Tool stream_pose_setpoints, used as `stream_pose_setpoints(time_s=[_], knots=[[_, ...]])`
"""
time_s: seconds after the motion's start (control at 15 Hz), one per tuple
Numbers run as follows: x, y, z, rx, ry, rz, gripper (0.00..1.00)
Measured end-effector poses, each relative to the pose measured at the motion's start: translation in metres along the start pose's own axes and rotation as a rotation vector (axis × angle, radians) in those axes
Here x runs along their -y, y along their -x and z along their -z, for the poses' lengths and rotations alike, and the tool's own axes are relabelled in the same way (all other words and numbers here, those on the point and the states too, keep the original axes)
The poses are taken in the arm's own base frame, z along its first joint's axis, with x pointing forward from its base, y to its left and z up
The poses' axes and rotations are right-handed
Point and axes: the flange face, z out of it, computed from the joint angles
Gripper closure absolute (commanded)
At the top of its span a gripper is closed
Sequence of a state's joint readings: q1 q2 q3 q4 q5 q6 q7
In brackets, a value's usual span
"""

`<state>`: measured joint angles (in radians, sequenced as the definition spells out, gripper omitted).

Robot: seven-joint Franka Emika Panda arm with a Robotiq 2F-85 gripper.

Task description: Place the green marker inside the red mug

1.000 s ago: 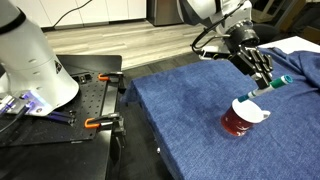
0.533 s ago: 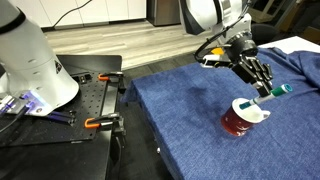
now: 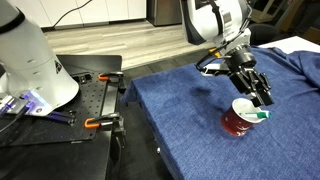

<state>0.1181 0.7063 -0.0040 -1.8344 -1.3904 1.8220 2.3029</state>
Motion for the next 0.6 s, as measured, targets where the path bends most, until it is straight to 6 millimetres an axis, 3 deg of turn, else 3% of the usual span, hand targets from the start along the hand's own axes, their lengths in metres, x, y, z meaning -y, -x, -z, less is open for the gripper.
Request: stream_pose_setpoints(time_s=[0.13,0.2,0.4,0.6], knots=[[0.001,0.002,-0.002,0.004,0.000,0.001,0.03],[0.001,0.001,-0.002,0.004,0.000,0.000,0.00],[0.003,-0.007,0.001,0.000,-0.009,-0.018,0.00],[0.003,-0.032,0.012,-0.014,-0.036,-0.069,0.00]])
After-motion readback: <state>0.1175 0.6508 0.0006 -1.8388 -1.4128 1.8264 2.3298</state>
